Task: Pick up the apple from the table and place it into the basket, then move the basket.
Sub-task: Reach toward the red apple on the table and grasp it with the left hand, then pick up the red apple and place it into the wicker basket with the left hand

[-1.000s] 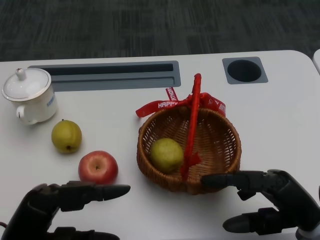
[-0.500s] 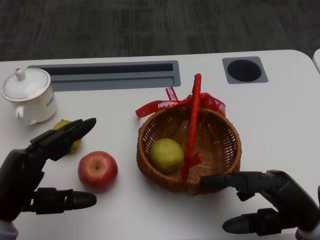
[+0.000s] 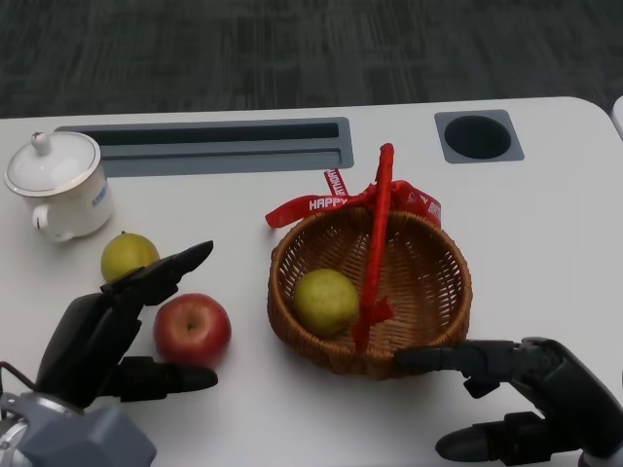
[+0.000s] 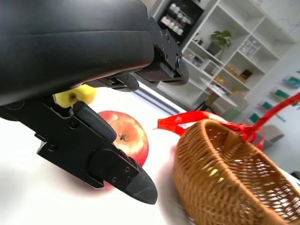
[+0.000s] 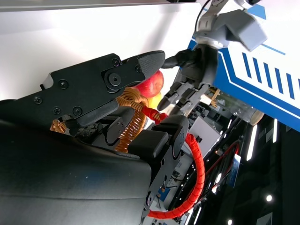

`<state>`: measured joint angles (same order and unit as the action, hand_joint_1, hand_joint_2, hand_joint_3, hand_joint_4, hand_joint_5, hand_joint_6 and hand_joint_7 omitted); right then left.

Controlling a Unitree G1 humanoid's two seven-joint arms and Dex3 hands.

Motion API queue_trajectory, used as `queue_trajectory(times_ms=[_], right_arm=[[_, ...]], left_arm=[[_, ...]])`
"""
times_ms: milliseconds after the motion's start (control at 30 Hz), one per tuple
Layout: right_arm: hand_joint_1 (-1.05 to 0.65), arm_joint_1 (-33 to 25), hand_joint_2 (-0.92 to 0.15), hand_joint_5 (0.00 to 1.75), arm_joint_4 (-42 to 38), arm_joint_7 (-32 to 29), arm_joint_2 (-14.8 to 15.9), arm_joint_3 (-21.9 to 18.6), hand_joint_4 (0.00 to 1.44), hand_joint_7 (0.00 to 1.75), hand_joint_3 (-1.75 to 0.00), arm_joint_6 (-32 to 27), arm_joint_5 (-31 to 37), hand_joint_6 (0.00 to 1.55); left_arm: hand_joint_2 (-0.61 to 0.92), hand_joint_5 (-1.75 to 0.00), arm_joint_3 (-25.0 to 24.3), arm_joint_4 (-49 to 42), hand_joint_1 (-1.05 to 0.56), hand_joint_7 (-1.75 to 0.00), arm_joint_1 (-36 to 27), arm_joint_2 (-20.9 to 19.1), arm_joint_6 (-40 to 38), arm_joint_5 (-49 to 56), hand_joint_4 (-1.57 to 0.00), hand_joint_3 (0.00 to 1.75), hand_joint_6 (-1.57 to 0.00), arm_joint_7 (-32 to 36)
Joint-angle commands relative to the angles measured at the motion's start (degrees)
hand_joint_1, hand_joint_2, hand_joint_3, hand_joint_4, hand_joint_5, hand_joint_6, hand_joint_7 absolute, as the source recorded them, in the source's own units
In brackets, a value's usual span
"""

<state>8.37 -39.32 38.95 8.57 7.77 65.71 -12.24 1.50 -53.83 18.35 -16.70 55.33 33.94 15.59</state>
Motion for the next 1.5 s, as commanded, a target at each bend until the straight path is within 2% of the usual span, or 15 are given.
queue_trajectory(times_ms=[33,300,600,667,800,867,1167,1267,1500], right_arm=[[-0.51,-0.5,-0.78,0.00,0.5,-0.2,0.8,-0.5,0.77,0.00,0.00,0.1,-0.6,0.72],[-0.51,-1.1,-0.79,0.00,1.3,0.0,1.1,-0.5,0.78,0.00,0.00,-0.4,-1.1,0.72],[-0.52,-2.4,-0.80,0.00,3.3,-0.5,1.3,-0.5,0.78,0.00,0.00,-0.8,-0.8,0.72],[-0.52,-2.6,-0.80,0.00,3.4,-0.6,1.3,-0.6,0.79,0.00,0.00,-0.8,-0.8,0.73],[-0.50,-2.9,-0.80,0.00,3.9,-0.6,1.2,-0.5,0.79,0.00,0.00,-1.2,-1.1,0.73],[-0.48,-2.9,-0.80,0.00,3.9,-0.5,1.2,-0.4,0.79,0.00,0.00,-1.4,-1.3,0.73],[-0.46,-2.0,-0.82,0.00,3.1,-0.6,1.0,-0.5,0.79,0.00,-0.01,-1.5,-0.6,0.73],[-0.47,-1.8,-0.83,0.00,3.1,-0.7,1.0,-0.5,0.80,0.00,-0.01,-1.7,-0.4,0.74],[-0.48,-1.7,-0.85,0.00,2.9,-0.6,0.8,-0.4,0.80,0.00,-0.01,-1.6,-0.5,0.74]], left_arm=[[0.66,-0.03,3.4,-6.7,-0.62,-0.01,3.8,-1.2,-2.6,1.9,-0.45,0.01,-0.41,4.8],[0.68,-0.03,9.2,-17.2,-0.60,-0.02,9.3,0.0,-8.8,1.5,-0.50,0.01,-0.46,8.4],[0.70,-0.03,15.1,-19.8,-0.53,-0.03,10.7,0.7,-14.8,1.9,-0.58,0.00,-0.55,10.7],[0.70,-0.06,14.0,-19.6,-0.43,-0.05,10.1,1.6,-13.3,-0.9,-0.71,0.00,-0.65,9.3],[0.80,-0.12,8.1,-18.0,-0.14,-0.07,7.9,4.3,-7.9,-11.5,-1.15,0.02,-1.00,2.2],[0.83,-0.11,5.5,-16.7,-0.09,-0.06,6.9,5.7,-5.7,-16.5,-1.22,0.02,-1.06,-2.0],[0.86,-0.07,-3.4,-7.9,-0.06,-0.02,2.2,11.9,-0.7,-34.6,-1.21,0.01,-1.07,-19.3],[0.86,-0.07,-4.4,-5.2,-0.07,-0.02,1.3,12.7,0.4,-35.9,-1.22,0.00,-1.07,-20.5],[0.85,-0.07,-5.6,-1.2,-0.06,-0.01,0.4,13.7,1.9,-33.8,-1.23,0.00,-1.07,-17.3]])
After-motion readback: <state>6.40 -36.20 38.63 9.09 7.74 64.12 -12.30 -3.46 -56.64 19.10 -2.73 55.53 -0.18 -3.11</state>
